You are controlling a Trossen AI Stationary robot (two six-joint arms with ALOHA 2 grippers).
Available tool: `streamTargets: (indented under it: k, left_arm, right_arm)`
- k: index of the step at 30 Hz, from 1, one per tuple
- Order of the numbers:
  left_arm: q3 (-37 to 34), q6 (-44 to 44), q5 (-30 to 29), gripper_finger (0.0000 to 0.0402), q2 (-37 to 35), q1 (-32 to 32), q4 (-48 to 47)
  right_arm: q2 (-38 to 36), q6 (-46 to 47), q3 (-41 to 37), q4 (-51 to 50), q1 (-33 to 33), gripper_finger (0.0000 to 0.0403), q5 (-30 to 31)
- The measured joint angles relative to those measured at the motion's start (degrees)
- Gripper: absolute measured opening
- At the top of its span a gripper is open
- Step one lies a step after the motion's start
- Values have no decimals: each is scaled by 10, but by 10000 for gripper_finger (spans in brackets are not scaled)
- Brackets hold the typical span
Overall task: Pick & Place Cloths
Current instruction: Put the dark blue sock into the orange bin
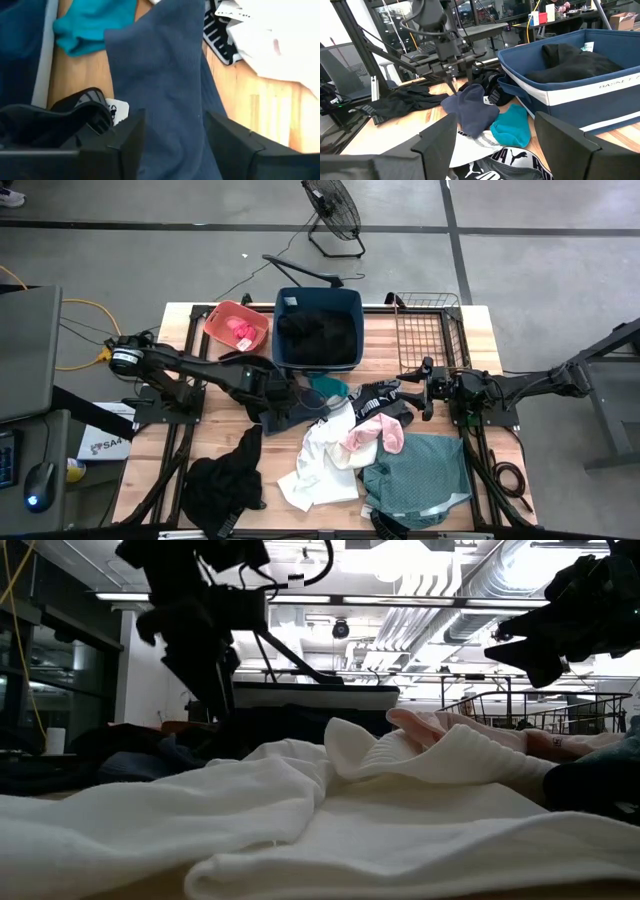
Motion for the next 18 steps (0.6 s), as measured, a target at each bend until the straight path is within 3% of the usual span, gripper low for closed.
streamTargets:
  k: [5,18]
  left_arm:
    - [-34,27,13,241,0,0,70]
    - [-41,36,17,244,73,0,115]
  right_arm:
    - [0,0,0,0,0,259,0]
    - [0,0,0,0,0,259,0]
